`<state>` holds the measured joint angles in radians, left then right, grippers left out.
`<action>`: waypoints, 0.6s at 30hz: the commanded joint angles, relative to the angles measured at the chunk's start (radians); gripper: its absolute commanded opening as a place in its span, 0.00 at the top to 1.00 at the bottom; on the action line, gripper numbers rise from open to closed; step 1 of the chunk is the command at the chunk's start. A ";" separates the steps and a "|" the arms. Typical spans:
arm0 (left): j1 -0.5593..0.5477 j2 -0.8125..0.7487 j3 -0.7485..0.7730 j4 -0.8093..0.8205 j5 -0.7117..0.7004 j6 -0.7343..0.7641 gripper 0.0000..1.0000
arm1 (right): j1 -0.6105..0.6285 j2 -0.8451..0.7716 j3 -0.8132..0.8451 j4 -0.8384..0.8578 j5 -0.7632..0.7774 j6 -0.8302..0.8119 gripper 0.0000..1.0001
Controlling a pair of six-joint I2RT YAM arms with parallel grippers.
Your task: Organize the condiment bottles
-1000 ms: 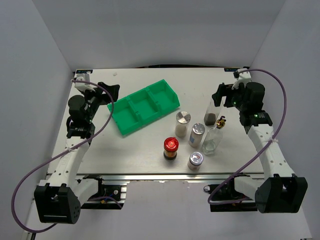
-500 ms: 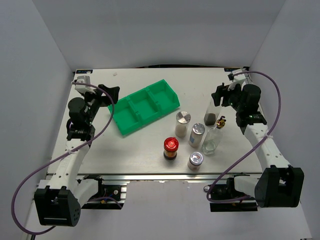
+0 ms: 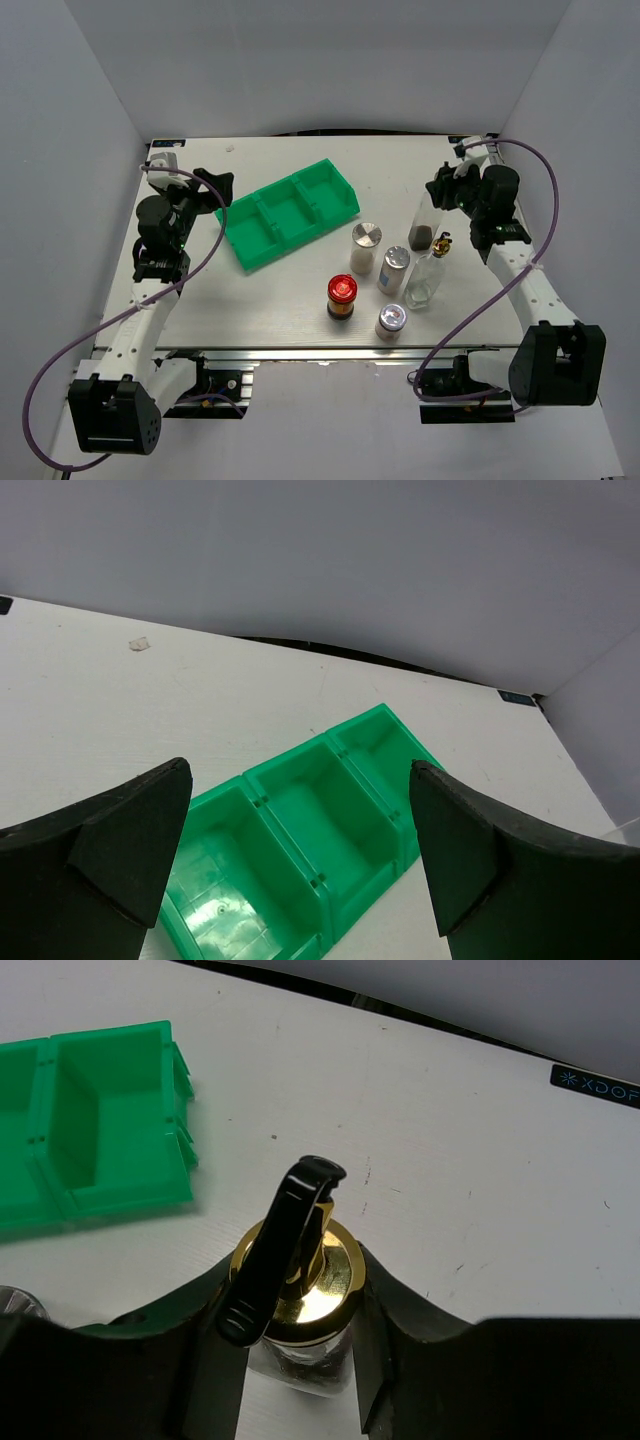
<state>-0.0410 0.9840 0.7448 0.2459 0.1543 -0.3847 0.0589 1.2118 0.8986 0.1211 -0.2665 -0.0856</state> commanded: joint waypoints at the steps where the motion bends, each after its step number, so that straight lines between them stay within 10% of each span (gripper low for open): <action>1: 0.000 -0.027 -0.001 -0.025 -0.055 0.009 0.02 | 0.001 0.020 0.080 0.022 -0.026 0.000 0.88; 18: 0.001 -0.071 -0.022 -0.031 -0.074 0.013 0.02 | 0.181 0.245 0.584 0.048 0.083 0.018 1.00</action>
<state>-0.0410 0.9295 0.7254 0.2314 0.1104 -0.3817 0.1692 1.4509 1.3479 0.0528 -0.2337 -0.0589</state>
